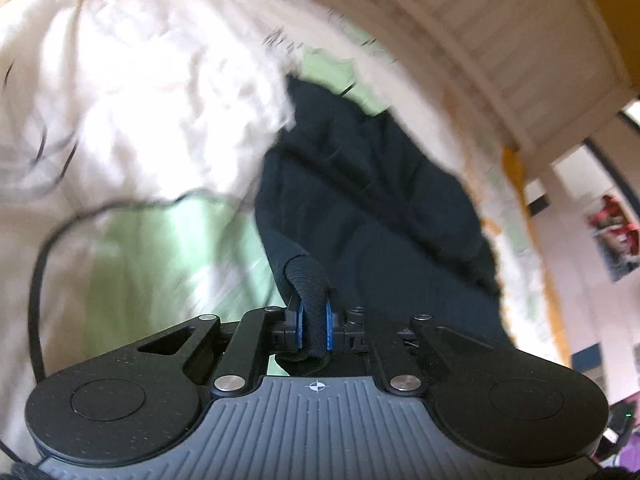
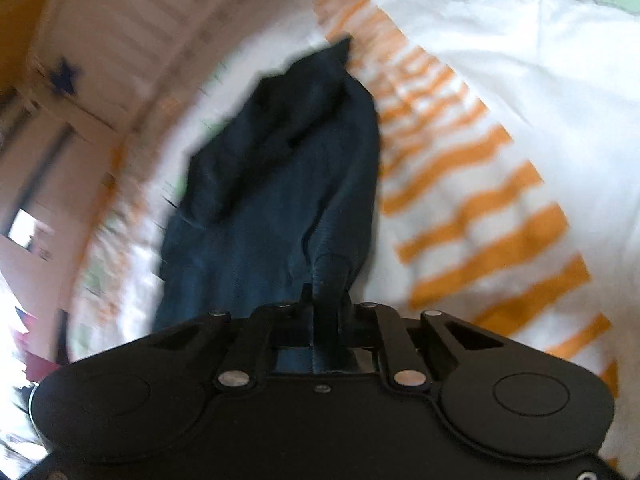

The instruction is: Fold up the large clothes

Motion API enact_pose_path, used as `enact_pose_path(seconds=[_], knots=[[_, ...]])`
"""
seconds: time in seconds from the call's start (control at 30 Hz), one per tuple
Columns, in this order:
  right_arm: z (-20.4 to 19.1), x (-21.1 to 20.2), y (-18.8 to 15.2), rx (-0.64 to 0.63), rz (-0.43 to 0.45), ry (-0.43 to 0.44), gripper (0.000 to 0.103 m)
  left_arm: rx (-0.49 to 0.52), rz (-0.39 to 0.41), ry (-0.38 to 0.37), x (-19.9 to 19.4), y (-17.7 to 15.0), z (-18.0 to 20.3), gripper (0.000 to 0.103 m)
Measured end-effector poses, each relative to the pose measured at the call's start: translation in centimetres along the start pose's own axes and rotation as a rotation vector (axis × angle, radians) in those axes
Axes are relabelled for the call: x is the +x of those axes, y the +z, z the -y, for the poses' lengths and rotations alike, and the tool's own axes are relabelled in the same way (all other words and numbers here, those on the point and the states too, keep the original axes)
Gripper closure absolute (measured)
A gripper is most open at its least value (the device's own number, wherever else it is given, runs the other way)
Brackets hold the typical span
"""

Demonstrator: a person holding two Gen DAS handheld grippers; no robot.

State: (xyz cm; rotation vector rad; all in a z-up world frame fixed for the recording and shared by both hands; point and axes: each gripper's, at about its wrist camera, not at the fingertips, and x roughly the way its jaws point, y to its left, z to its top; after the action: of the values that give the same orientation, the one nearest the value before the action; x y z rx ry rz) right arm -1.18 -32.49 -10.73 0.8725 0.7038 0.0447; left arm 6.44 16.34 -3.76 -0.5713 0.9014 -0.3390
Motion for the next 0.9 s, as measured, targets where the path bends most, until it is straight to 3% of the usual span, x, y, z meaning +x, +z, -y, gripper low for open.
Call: enact_pose_path(seconds=[0.23,0.4,0.5,0.63,0.8,0.9], knots=[[-3.3,-0.1,5.0,-0.053,0.102,0.142,0.086,0.011,0.139,-0.124,-0.3,6.0,3.3,0.094],[-6.1,2.7,10.9,-0.091,0.176,0.172,0.086,0.05,0.255,-0.16,2.3,11.7,5.8,0.094],[-6.4,5.6,14.1,-0.06,0.207,0.164,0.086,0.067,0.288,-0.143,5.4,14.7,6.8,0.093],[-5.6,10.8,17.8,-0.009,0.213,0.105,0.086,0.091,0.288,-0.064,10.6,17.5,7.3,0.093],[-3.7,16.4,19.9,-0.031,0.178,-0.02,0.085,0.086,0.238,0.036,16.8,18.5,6.2,0.092],[-2.8,18.3,20.1,-0.047,0.17,-0.068,0.082,0.096,0.245,0.068,18.3,18.9,5.2,0.086]])
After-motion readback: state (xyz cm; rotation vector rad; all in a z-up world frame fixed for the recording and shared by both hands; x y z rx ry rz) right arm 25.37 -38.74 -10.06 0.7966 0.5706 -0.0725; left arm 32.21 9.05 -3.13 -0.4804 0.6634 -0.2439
